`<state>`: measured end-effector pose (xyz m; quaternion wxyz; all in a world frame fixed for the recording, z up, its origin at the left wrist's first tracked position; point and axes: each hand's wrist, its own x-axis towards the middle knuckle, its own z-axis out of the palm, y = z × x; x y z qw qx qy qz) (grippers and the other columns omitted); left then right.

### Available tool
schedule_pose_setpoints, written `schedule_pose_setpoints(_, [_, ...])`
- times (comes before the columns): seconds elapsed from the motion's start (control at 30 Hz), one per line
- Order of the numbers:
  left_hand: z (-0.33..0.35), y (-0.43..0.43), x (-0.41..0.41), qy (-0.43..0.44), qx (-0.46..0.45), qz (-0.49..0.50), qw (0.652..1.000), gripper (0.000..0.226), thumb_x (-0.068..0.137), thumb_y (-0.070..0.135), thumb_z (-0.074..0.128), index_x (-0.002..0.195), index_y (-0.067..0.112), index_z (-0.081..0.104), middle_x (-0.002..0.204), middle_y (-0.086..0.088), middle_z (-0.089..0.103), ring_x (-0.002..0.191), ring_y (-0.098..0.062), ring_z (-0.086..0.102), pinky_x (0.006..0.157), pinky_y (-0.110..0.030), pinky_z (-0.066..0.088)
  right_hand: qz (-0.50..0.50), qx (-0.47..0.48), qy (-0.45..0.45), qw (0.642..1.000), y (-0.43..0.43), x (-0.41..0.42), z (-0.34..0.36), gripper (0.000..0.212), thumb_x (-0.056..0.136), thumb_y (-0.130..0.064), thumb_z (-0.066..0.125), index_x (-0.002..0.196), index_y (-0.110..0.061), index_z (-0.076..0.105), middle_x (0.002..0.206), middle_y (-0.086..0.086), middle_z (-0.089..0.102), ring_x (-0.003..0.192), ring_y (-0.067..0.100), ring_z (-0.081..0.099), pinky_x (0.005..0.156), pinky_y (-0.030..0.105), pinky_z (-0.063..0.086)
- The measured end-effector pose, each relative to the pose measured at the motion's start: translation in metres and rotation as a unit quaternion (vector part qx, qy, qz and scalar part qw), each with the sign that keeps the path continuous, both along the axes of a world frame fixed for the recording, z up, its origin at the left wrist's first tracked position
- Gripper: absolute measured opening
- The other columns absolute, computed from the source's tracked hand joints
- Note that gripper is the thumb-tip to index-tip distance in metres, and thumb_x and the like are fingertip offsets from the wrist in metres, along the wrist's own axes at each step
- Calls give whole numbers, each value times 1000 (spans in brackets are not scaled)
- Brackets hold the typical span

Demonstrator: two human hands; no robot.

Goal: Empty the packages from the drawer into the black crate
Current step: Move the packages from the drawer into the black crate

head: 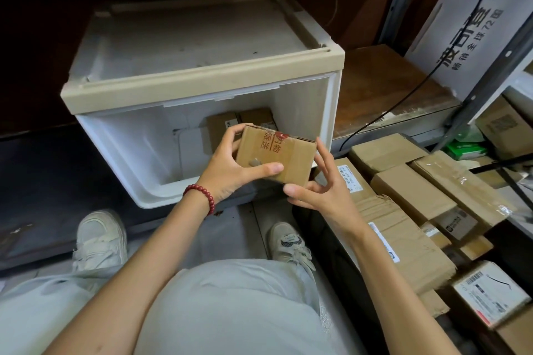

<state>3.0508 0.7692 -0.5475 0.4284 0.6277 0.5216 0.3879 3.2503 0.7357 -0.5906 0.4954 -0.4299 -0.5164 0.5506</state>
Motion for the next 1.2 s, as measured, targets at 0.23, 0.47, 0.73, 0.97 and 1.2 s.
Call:
schedule_pose_setpoints(0.23, [3,2,4,83,58,-37,994,109,47,61,83,141,34,35,132,15,53,121,-2,49,98,-25,44,-103,73,-110,986,3,6,7,96,62,-51,85,144,-37,38,132,-12,50,104,8,61,74,25,57])
schedule_pose_setpoints(0.47, [13,-3,21,44,36,-8,998,90,51,74,71,127,34,43,122,18,56,109,7,51,84,-13,40,-150,17,-85,985,3,9,15,73,61,-79,62,118,-34,61,126,-9,59,116,1,55,94,23,46])
schedule_pose_setpoints(0.73, [11,-6,41,41,-40,4,998,68,74,71,51,128,29,51,110,13,66,95,-2,65,65,-13,46,-107,-13,-7,994,-4,16,17,62,79,-48,73,131,-23,50,112,2,70,99,16,70,78,28,58])
schedule_pose_setpoints(0.97, [25,-15,71,71,-60,-161,983,79,69,64,66,137,47,30,119,16,63,88,-6,71,75,-31,59,-186,-52,50,980,-14,70,34,45,90,-38,59,129,-15,52,107,4,72,88,14,73,69,24,56])
schedule_pose_setpoints(1.2, [58,-5,151,149,-26,-226,962,73,83,54,57,145,42,20,116,23,51,93,0,61,67,-15,51,-285,-63,65,954,-25,127,39,65,80,-59,64,129,-17,55,111,6,72,95,23,72,87,45,57])
